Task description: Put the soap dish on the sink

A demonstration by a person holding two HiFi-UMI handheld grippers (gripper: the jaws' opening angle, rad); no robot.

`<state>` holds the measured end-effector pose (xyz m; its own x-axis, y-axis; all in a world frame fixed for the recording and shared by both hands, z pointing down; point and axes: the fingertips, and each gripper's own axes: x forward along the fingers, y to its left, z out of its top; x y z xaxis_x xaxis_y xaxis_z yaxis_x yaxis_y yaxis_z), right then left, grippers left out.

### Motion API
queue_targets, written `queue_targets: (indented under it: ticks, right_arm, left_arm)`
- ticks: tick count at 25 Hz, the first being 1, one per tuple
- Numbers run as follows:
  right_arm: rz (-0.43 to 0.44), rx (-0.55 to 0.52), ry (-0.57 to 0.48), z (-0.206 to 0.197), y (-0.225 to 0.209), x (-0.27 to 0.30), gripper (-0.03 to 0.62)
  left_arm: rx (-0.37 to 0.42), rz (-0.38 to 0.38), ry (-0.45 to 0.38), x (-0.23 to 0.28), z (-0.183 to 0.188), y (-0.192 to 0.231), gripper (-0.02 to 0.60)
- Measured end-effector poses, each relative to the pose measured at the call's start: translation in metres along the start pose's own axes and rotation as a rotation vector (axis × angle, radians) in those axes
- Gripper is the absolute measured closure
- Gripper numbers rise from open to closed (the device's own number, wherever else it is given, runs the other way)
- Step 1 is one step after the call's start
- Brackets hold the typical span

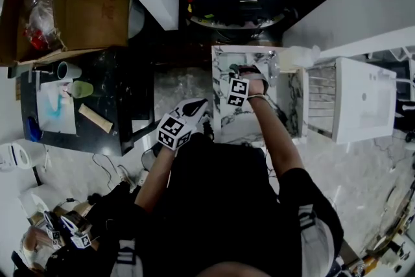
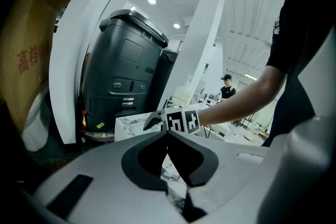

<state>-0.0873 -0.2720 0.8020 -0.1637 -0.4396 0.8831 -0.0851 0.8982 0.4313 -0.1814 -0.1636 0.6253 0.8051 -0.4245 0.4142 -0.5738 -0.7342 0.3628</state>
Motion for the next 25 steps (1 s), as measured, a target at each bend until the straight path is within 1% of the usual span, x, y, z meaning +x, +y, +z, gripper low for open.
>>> queue_targets:
  ticks: [11, 18, 21, 25]
  right_arm:
    - [-0.045, 0.037, -0.005, -0.002, -0.002, -0.019, 0.500]
    - [-0.057, 0.092, 0.007, -0.010, 0.010, -0.036, 0.503]
    - [-0.049, 0.176, -0.007, -0.013, 0.018, -0.042, 0.514]
    - [-0.019, 0.387, -0.058, -0.019, 0.025, -0.051, 0.526]
  left_arm:
    - [0.025, -0.019, -0.011, -0.003, 0.001, -0.011, 0.581]
    - [0.032, -0.048, -0.013, -0.007, 0.001, -0.020, 0.581]
    - [0.040, -0.068, -0.006, -0.006, 0.000, -0.024, 0.581]
    - [0.042, -0.091, -0.013, -0.004, 0.004, -0.028, 0.581]
